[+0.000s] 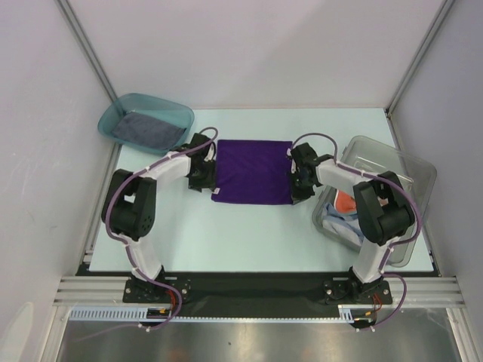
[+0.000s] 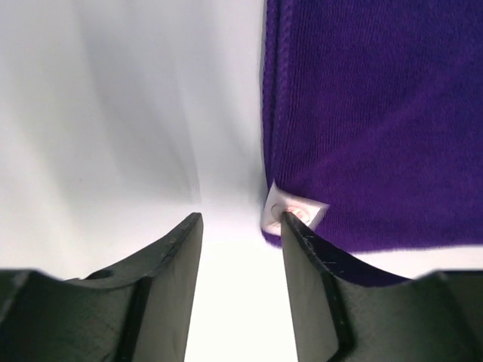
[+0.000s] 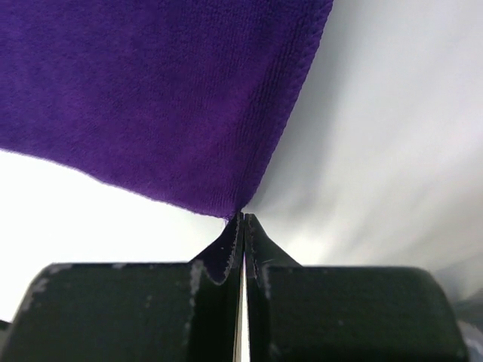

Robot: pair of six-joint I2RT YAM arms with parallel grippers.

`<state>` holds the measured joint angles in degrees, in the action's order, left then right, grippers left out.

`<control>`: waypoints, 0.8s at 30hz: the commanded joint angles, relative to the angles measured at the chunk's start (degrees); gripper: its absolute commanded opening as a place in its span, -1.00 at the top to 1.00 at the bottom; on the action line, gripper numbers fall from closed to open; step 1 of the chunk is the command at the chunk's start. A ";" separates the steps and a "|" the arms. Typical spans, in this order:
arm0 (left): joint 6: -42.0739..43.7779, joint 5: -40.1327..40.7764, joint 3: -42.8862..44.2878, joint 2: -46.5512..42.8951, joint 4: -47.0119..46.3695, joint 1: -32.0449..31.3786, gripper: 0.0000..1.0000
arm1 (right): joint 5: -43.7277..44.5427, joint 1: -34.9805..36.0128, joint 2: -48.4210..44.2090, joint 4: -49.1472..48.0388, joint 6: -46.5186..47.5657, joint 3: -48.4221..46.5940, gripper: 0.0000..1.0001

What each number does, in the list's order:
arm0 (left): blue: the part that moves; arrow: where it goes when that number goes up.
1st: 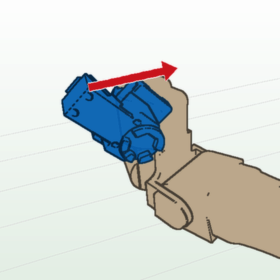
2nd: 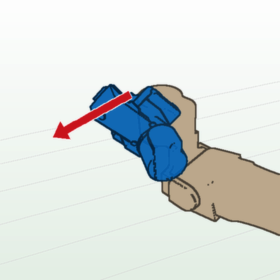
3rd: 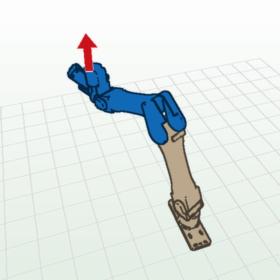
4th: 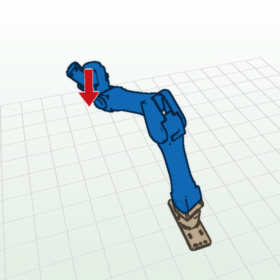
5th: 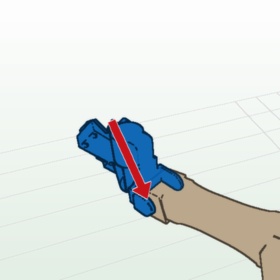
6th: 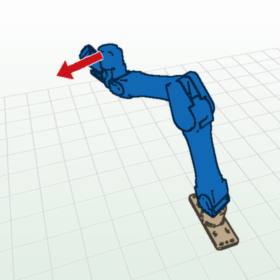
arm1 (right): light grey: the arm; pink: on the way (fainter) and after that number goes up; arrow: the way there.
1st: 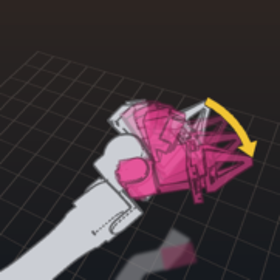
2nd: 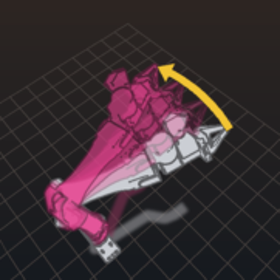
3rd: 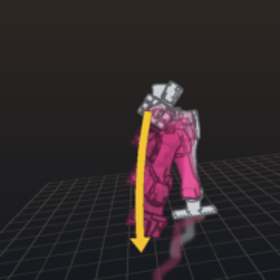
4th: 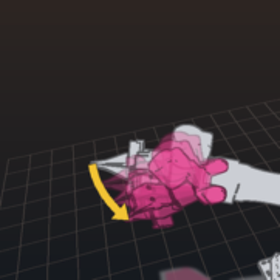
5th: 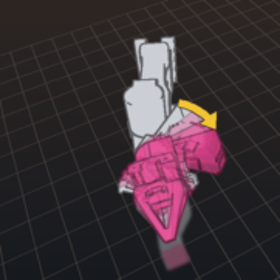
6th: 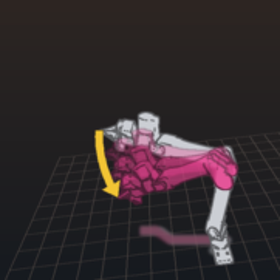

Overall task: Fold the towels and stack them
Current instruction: Fold the towel

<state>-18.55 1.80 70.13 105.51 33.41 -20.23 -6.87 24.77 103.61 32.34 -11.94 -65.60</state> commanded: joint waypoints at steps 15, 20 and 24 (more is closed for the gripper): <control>25.75 -5.58 37.34 14.35 5.16 1.86 -0.20 | -14.30 -11.24 8.44 3.27 14.12 -28.58 0.19; 30.57 -8.21 48.78 22.62 6.67 3.53 -0.20 | -15.80 -11.94 17.13 3.70 20.99 -40.20 -0.04; 34.09 -12.08 50.63 25.96 5.44 4.93 -0.22 | -18.78 -13.08 25.47 4.57 23.72 -48.20 -0.06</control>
<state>9.98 -5.98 116.79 131.26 38.74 -16.60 -21.54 12.40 125.01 36.16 6.81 -108.22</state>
